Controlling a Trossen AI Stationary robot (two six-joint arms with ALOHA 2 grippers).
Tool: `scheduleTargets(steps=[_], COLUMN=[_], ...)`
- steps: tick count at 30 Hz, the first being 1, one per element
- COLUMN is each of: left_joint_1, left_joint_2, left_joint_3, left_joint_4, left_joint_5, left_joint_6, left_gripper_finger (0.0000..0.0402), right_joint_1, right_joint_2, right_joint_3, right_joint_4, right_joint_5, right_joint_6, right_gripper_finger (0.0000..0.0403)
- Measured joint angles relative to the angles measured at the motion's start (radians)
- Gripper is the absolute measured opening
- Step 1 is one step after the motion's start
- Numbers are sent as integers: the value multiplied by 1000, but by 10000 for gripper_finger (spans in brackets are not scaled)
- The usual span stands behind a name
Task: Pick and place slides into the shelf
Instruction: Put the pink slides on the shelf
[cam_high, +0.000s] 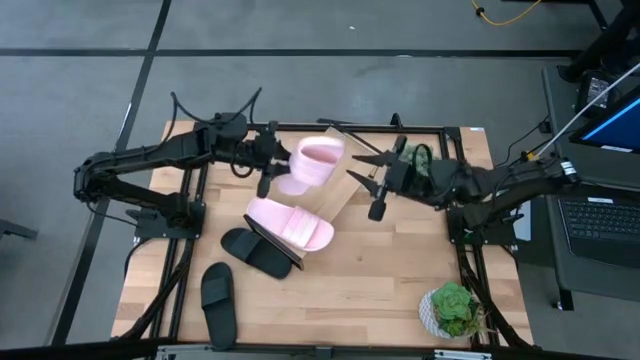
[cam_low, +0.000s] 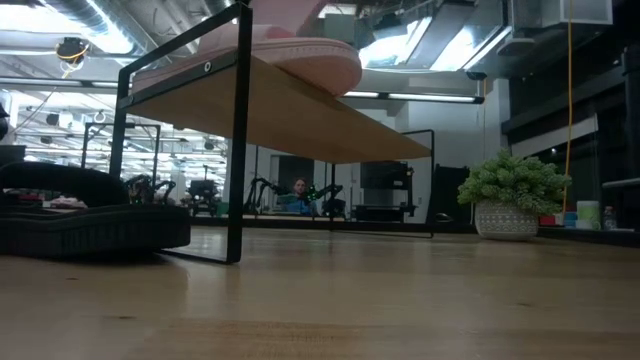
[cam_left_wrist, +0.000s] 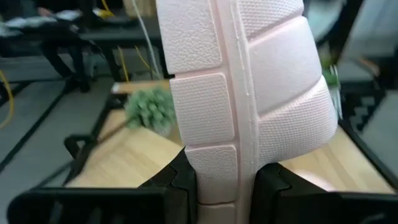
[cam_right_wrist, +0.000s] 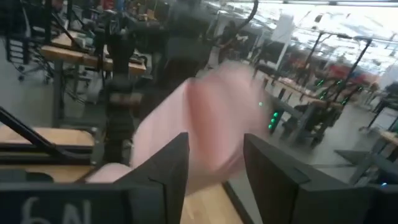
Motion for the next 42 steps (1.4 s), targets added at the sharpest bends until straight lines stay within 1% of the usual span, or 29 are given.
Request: scheduleTargets(steps=[4,11,17,19,24,28,39,40,42], left_joint_1=[-28,-44,-44,-44,-29,-7,18,18,18], left_joint_2=[2,3,3,3,3,3,3,3,3], left_joint_3=[0,0,0,0,0,0,0,0,0], left_joint_4=[-74,-83,-82,-82,-87,-88,-87,-87,-87], left_joint_5=[-1,-27,-28,-28,-31,-31,-30,-31,-31], left_joint_6=[80,130,150,150,150,150,156,156,156], left_gripper_finger=[77,76,76,76,76,75,74,74,74], right_joint_1=[-15,-56,-111,-130,-161,-173,-225,-231,-246], right_joint_2=[2,27,92,119,162,194,252,252,252], right_joint_3=[97,183,268,300,385,456,470,470,470], right_joint_4=[-144,-234,-339,-377,-423,-527,-541,-541,-541], right_joint_5=[-53,-180,-208,-234,-342,-354,-360,-367,-418], right_joint_6=[55,100,109,124,129,171,149,149,153], right_gripper_finger=[154,154,154,154,154,154,154,154,154])
